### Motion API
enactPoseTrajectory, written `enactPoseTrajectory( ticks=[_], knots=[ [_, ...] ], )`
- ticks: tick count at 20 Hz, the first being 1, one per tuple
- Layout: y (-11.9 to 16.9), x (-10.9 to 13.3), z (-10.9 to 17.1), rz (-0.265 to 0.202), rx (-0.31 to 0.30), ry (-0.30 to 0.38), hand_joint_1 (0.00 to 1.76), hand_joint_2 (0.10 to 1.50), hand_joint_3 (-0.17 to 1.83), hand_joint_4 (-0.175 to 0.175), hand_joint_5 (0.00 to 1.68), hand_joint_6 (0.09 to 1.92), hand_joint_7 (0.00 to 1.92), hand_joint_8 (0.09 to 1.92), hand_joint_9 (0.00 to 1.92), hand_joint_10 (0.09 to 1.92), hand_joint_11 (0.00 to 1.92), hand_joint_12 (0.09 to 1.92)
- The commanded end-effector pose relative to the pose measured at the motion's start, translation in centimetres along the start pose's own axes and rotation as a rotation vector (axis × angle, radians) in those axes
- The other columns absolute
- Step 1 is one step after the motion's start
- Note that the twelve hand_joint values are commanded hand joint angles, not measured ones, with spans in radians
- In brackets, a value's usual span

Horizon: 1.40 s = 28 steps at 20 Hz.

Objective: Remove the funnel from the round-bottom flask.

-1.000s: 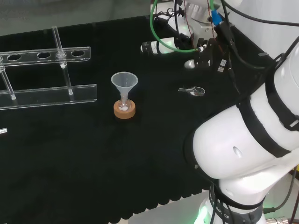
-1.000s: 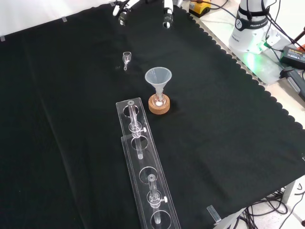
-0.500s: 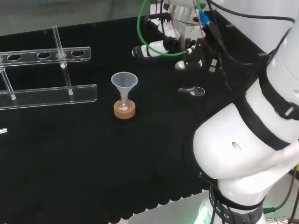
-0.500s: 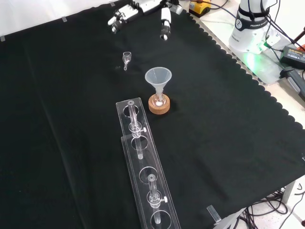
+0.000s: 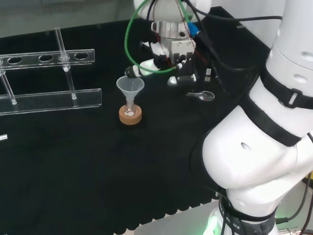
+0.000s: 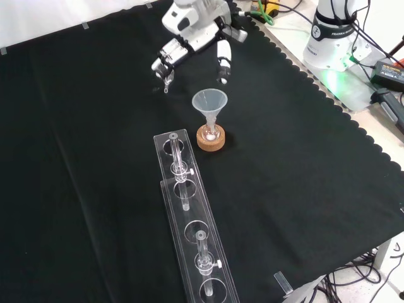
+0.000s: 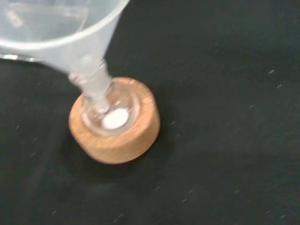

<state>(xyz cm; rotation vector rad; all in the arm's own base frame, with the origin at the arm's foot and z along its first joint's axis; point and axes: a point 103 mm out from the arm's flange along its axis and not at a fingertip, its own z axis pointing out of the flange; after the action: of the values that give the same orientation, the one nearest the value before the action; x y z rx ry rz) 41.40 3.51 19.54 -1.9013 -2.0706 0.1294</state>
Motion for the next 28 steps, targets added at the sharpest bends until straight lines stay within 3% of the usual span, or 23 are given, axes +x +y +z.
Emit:
enactPoseTrajectory(
  ticks=[1,7,20,24,28],
  knots=[
    [1.0,2.5,2.0,0.003,0.048,-0.088,0.18,0.70,0.01,-0.022,0.00,0.09,0.00,0.09,0.00,0.09,0.00,1.37],
    [1.6,4.2,3.4,0.025,0.051,-0.163,0.17,0.71,0.01,-0.025,0.00,0.09,0.00,0.09,0.00,0.09,0.00,1.36],
    [3.3,5.9,5.3,0.058,0.103,-0.204,0.15,0.72,0.02,-0.032,0.00,0.09,0.00,0.09,0.00,0.09,0.00,1.36],
    [3.2,5.7,5.3,0.079,0.091,-0.219,0.14,0.73,0.02,-0.043,0.00,0.09,0.00,0.09,0.00,0.09,0.00,1.49],
    [2.9,5.8,5.0,0.100,0.068,-0.242,0.16,0.75,0.02,-0.058,0.05,0.09,0.00,0.09,0.04,0.09,0.29,1.58]
  ],
)
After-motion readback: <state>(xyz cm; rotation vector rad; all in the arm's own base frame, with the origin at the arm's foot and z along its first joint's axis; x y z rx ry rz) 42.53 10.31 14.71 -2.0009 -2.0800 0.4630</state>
